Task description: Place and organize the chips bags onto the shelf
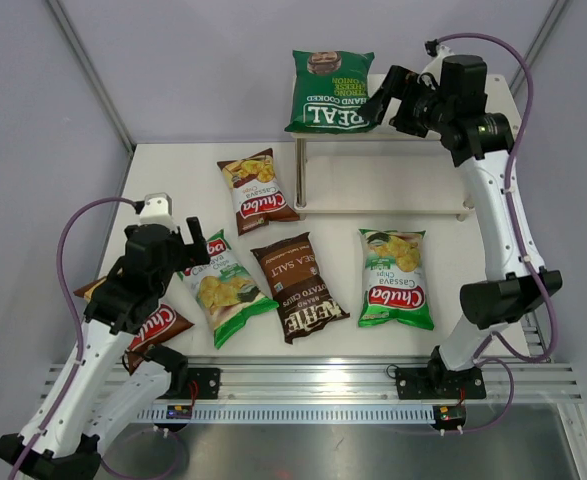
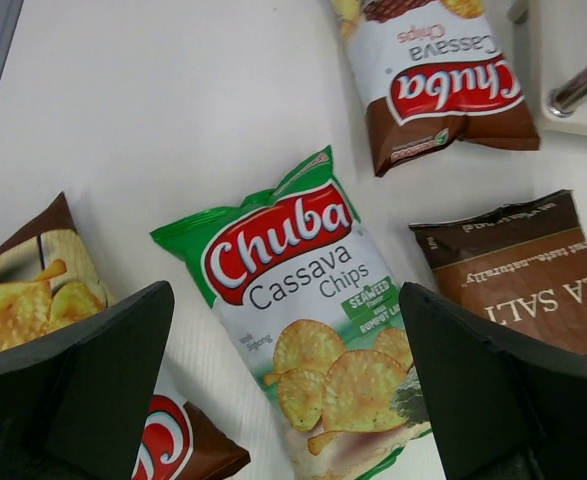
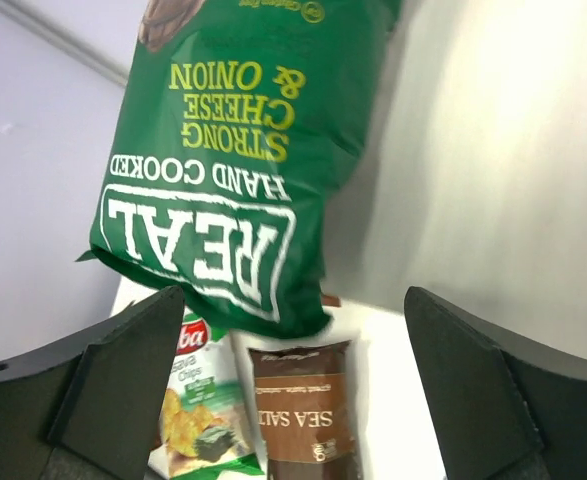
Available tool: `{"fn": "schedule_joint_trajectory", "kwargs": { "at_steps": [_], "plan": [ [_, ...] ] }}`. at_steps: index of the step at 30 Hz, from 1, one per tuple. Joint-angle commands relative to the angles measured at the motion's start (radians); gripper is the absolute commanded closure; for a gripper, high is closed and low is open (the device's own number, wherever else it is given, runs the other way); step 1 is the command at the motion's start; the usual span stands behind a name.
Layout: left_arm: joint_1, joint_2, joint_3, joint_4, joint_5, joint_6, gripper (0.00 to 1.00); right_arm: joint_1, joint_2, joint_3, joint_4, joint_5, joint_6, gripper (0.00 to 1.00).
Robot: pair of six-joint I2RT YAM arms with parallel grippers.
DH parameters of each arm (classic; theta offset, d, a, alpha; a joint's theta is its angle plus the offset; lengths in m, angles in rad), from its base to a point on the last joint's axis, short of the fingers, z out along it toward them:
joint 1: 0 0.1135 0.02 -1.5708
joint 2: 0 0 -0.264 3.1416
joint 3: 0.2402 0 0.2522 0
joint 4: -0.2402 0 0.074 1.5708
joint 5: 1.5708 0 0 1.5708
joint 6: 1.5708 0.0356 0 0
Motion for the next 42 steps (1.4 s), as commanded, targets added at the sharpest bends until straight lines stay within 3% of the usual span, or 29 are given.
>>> {"fn": "schedule_joint_trajectory", "kwargs": {
  "at_steps": [1, 7, 11, 20, 23, 34, 39, 42],
  "plan": [
    [0.026, 0.033, 0.037, -0.014, -0.091, -0.063, 0.01, -0.002, -0.139, -0.054, -0.006, 0.139, -0.061, 0.01],
    [0.059, 0.082, 0.066, -0.109, -0.203, -0.200, 0.01, -0.002, -0.421, -0.346, 0.114, 0.183, -0.038, 0.01],
    [0.085, 0.068, 0.025, -0.145, -0.189, -0.323, 0.01, -0.002, -0.675, -0.607, 0.264, 0.090, 0.040, 0.00],
    [0.196, -0.024, -0.286, 0.050, 0.109, -0.465, 0.01, -0.002, -0.922, -0.989, 0.325, -0.200, 0.180, 0.00],
    [0.204, -0.044, -0.377, 0.098, 0.139, -0.507, 0.01, -0.002, -0.986, -1.063, 0.398, -0.209, 0.245, 0.00],
    [0.214, -0.182, -0.691, 0.381, 0.264, -0.643, 0.01, 0.000, -0.980, -1.059, 0.422, -0.193, 0.228, 0.01],
    [0.219, -0.174, -0.760, 0.489, 0.293, -0.669, 0.21, -0.002, -0.967, -1.071, 0.442, -0.200, 0.232, 0.00],
    [0.222, -0.151, -0.774, 0.513, 0.291, -0.674, 0.42, -0.002, -0.963, -1.074, 0.450, -0.200, 0.234, 0.01]
  ]
}}
